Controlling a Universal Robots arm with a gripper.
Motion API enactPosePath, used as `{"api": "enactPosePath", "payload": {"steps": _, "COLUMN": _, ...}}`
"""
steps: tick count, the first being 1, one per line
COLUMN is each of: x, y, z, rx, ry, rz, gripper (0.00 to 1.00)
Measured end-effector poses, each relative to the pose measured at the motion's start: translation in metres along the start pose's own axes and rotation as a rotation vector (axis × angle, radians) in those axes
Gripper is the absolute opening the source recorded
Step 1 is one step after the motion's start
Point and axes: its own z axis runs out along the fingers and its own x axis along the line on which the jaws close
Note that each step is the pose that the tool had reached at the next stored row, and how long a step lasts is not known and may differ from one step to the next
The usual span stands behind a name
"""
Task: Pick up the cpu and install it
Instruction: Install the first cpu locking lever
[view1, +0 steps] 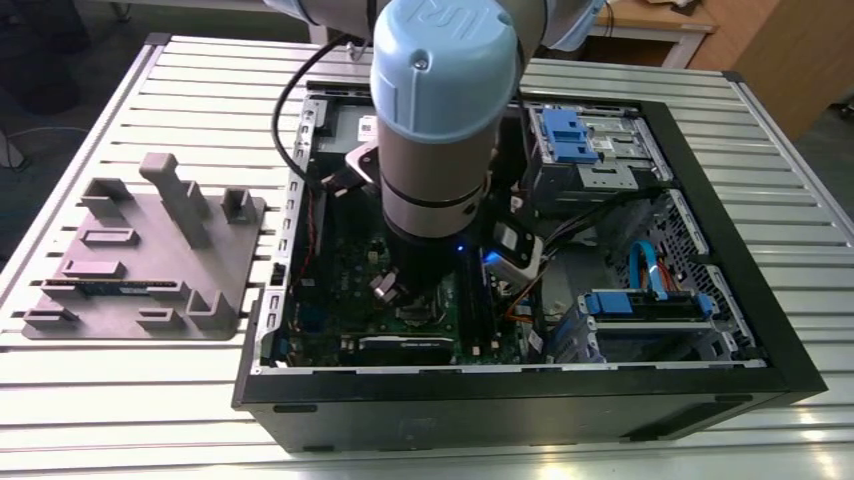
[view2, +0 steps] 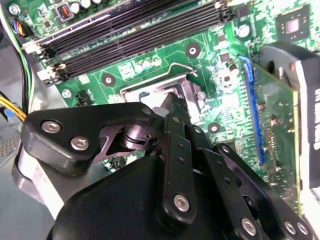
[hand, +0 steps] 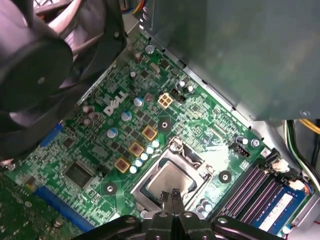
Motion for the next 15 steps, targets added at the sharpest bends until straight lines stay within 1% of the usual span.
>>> {"api": "enactPosePath", "payload": {"steps": 4, "x": -0.0005, "y": 0.0015, "z": -0.0006, "rx": 0.0001, "ry": -0.0001, "rz": 0.001, "gripper": 0.1}}
{"api": "enactPosePath", "payload": {"steps": 7, "x": -0.001, "y": 0.0019, "z": -0.0044, "rx": 0.0001, "ry": -0.0003, "rz": 0.002, "gripper": 0.1}}
{"api": "enactPosePath", "payload": {"steps": 11, "x": -0.0018, "y": 0.0022, "z": -0.0122, "rx": 0.0001, "ry": -0.0003, "rz": 0.002, "gripper": 0.1}}
{"api": "enactPosePath", "payload": {"steps": 15, "x": -0.0019, "y": 0.0023, "z": -0.0132, "rx": 0.0001, "ry": -0.0004, "rz": 0.002, "gripper": 0.1}}
